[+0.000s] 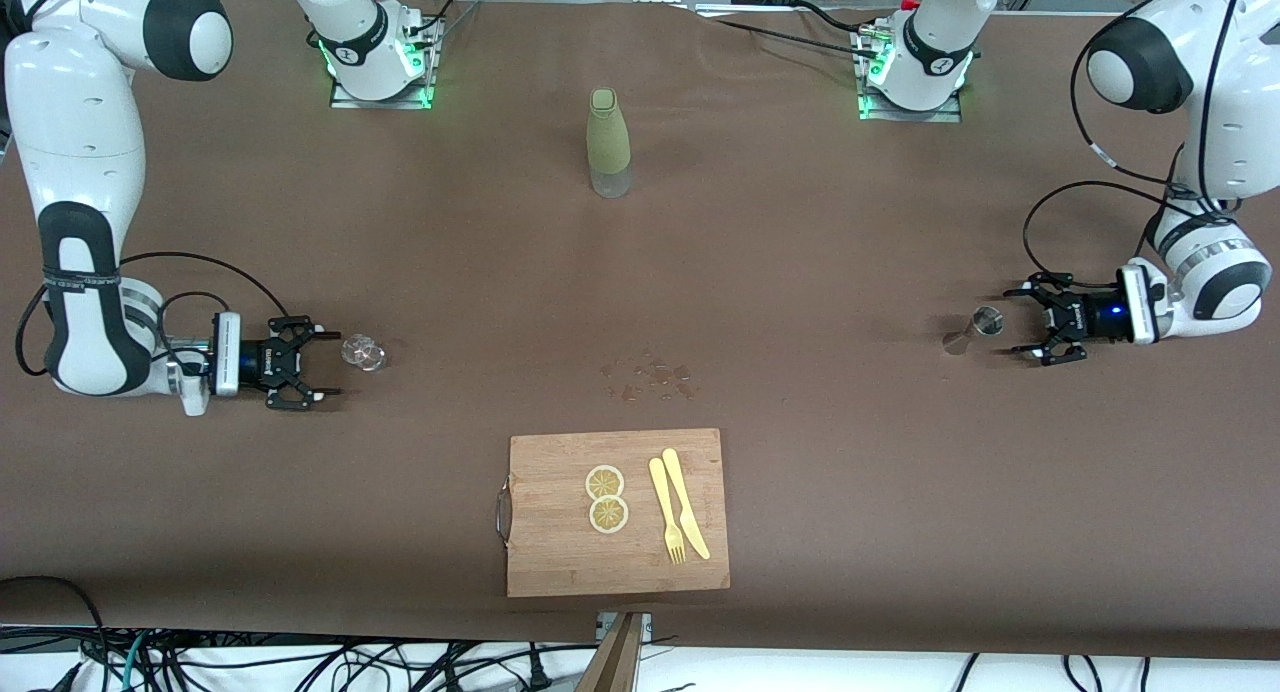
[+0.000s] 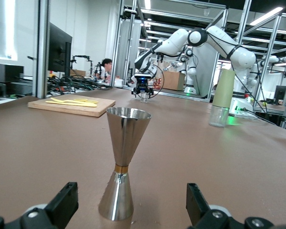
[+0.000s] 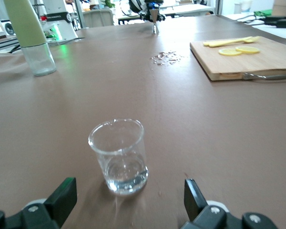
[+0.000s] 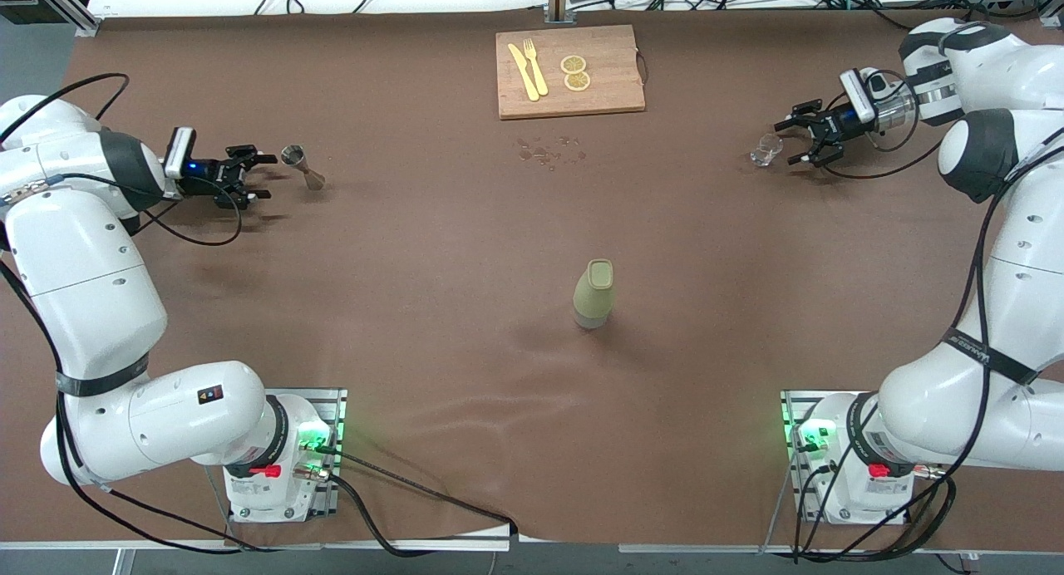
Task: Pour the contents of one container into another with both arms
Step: 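Grasp the glass cup with the right gripper while the left gripper grasps the jigger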
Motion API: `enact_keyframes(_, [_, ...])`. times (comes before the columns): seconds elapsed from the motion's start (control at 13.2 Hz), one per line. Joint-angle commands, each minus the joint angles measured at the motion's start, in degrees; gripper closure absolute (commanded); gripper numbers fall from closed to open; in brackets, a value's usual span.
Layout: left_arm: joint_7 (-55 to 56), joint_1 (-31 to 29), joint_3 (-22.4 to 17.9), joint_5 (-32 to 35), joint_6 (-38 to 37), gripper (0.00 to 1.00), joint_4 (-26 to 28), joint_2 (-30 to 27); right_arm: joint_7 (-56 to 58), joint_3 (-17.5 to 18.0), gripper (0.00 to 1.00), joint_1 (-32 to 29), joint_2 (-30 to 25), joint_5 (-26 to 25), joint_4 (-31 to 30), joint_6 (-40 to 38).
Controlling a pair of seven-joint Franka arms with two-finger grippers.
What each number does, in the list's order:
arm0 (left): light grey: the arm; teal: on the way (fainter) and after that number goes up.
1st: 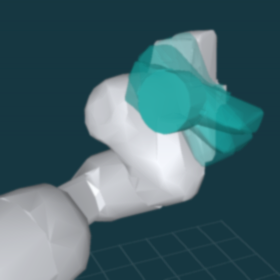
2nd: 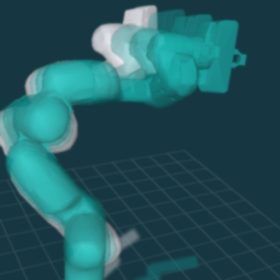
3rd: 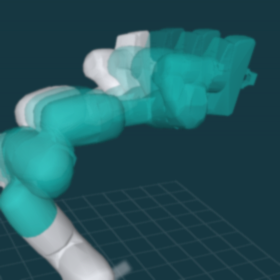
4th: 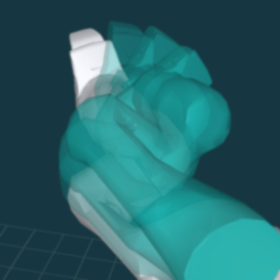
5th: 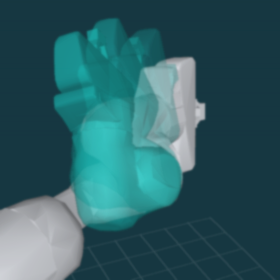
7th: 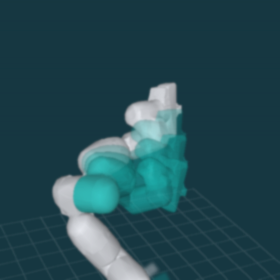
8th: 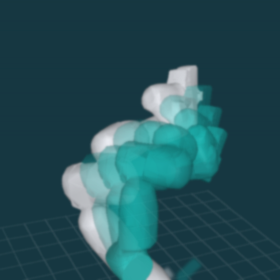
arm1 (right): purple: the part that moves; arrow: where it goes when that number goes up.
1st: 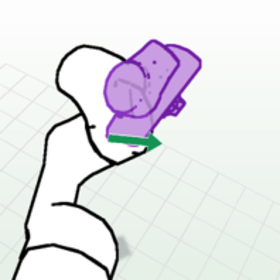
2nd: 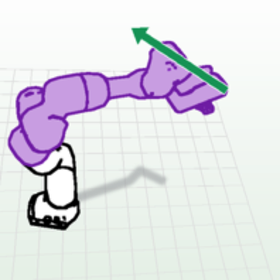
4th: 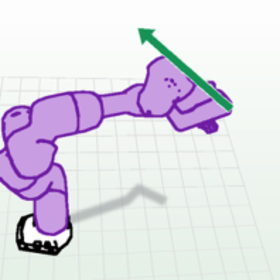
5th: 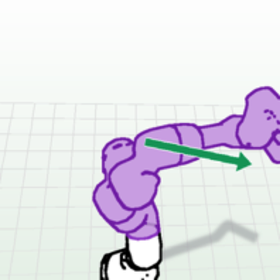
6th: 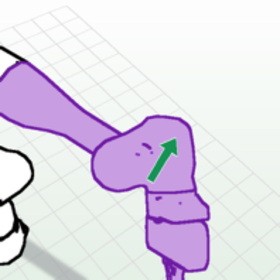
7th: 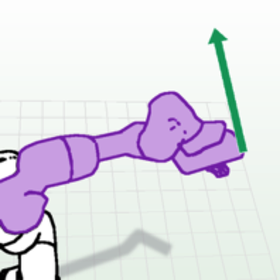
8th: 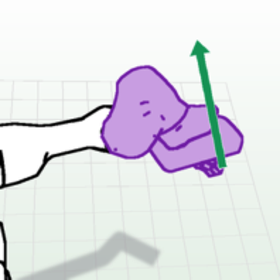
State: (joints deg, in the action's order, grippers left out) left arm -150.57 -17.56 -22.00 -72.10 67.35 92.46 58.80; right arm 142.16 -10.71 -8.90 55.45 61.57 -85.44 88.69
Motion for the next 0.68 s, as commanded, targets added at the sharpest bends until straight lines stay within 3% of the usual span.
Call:
enact_keyframes(0.0, [-3.9, 1.6, 0.2, -1.8, -0.3, 0.00, -1.1, 1.1, 1.8, 1.2, 0.00, -1.0, 2.2, 1.1, 1.8, -1.5])
enact_keyframes(0.6, [0.1, 3.9, 2.4, -1.6, 0.2, 0.00, -2.6, 1.5, 3.7, 3.0, 0.00, -0.8, 4.3, 1.4, 1.4, -3.0])
